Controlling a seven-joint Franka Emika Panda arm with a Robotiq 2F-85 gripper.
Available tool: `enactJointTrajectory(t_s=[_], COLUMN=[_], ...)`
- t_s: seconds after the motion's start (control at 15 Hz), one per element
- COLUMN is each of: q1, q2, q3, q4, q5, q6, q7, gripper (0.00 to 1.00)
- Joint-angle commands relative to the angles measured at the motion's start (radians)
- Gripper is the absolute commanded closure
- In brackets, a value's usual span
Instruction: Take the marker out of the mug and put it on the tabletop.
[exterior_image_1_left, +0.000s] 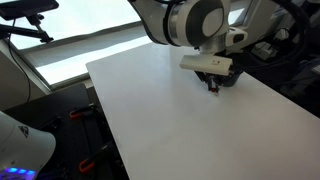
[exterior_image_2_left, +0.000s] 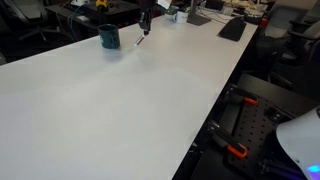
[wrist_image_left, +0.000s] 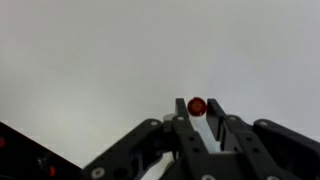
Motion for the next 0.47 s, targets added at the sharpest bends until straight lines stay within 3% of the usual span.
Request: enactJointTrajectory(t_s=[0.0, 0.13, 0.4], q1=[0.007, 0.007, 0.007], q2=[0.001, 0.004, 0.005], q3=[-0.008, -0.008, -0.008], q4=[-0.007, -0.005, -0.003], q5=[0.008, 0.009, 0.01], q6=[0.008, 0.008, 0.008], q7=[-0.007, -0.007, -0.007], gripper=[0.65, 0.51, 0.48])
